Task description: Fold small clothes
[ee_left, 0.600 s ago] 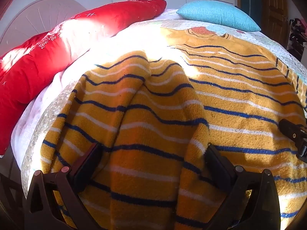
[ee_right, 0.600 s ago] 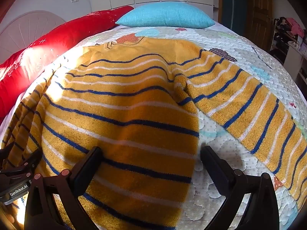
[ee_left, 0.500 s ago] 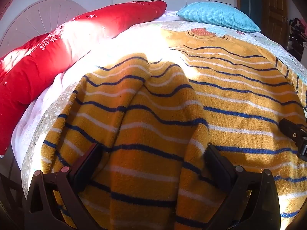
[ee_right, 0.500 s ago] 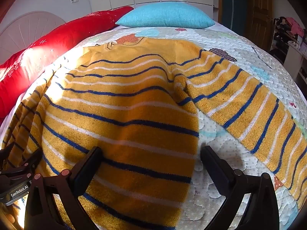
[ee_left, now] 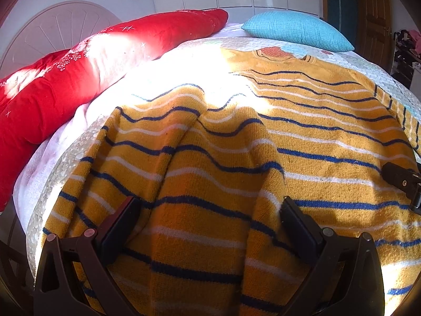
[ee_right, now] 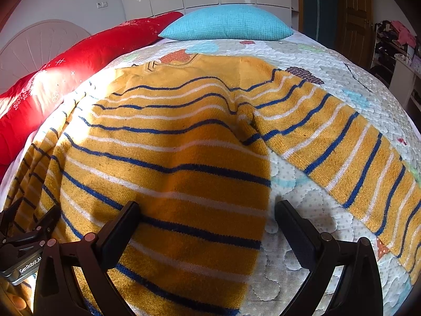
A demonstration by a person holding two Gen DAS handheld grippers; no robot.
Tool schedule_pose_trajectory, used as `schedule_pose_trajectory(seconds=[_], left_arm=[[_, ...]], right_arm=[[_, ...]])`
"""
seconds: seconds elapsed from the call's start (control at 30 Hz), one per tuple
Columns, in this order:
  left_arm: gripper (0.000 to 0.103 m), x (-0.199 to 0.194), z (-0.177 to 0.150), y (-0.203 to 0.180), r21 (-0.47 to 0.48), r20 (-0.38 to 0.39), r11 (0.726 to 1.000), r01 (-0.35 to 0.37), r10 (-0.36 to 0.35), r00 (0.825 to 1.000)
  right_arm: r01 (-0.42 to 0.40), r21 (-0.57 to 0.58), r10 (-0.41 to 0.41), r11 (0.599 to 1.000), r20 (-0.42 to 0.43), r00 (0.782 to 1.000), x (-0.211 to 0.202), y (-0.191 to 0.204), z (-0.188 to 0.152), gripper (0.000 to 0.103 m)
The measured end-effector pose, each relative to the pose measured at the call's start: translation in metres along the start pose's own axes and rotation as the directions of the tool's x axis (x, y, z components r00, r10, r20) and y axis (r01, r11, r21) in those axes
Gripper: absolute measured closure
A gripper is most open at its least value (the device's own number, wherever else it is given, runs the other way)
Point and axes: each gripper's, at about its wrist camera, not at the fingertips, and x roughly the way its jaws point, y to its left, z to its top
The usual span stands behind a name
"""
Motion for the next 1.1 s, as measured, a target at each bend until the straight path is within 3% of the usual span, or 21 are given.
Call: schedule_pose_trajectory(seconds=[0.17,0.3,0.37,0.47,0.6,0.7,0.8,0.87,0.9,0.97,1.03,1.1], left_arm=[[0.000,-0.010,0.008,0.010,-0.006,-0.045,0.998,0.066,-0.066,0.997],[0.003,-0.047,0.009,0.040,-0.071,0.005,0.980,0.187,-0.187,0.982],[0.003,-0.067,0.009,0.062,-0.071,0.055,0.981,0.183,-0.180,0.982],[0.002,-0.075,0.011,0.107,-0.084,0.096,0.990,0.113,-0.105,0.990],[0.003,-0.039,0.009,0.171,-0.184,0.003,0.981,0.066,-0.067,0.998],[0.003,-0.012,-0.002,0.200,-0.276,-0.062,0.949,0.150,-0.174,0.983],[0.021,-0.004,-0.008,0.202,-0.307,-0.057,0.918,0.253,-0.283,0.957],[0.050,-0.005,-0.007,0.192,-0.272,-0.062,0.924,0.268,-0.295,0.953],[0.072,-0.005,-0.007,0.186,-0.262,-0.072,0.922,0.285,-0.313,0.947],[0.093,-0.006,-0.004,0.182,-0.248,-0.075,0.921,0.300,-0.327,0.942],[0.097,-0.007,0.001,0.181,-0.234,-0.098,0.930,0.284,-0.313,0.945],[0.097,-0.008,0.009,0.191,-0.226,-0.096,0.948,0.223,-0.250,0.964]], right_arm=[[0.009,-0.046,-0.013,0.999,-0.095,0.995,0.004,0.005,0.010,0.000],[-0.022,-0.062,0.014,0.998,-0.141,0.990,0.006,0.002,0.012,0.000],[-0.026,-0.038,0.021,0.999,-0.120,0.993,0.005,-0.001,0.010,0.000],[0.011,-0.053,-0.015,0.999,-0.090,0.996,0.006,0.003,0.006,0.000],[0.022,-0.067,-0.027,0.997,-0.064,0.998,0.004,0.004,0.004,0.000],[0.026,-0.069,-0.029,0.997,-0.049,0.998,0.003,0.005,0.002,0.000],[0.021,-0.066,-0.024,0.998,-0.046,0.999,0.003,0.004,0.003,0.000],[0.014,-0.062,-0.016,0.998,-0.047,0.999,0.002,0.004,0.003,0.000],[0.013,-0.060,-0.015,0.998,-0.047,0.999,0.002,0.005,0.003,0.000],[0.007,-0.054,-0.010,0.999,-0.049,0.999,0.002,0.005,0.002,0.000],[0.005,-0.054,-0.008,0.999,-0.049,0.999,0.002,0.004,0.003,0.000],[0.009,-0.056,-0.011,0.998,-0.049,0.999,0.002,0.005,0.003,0.000]])
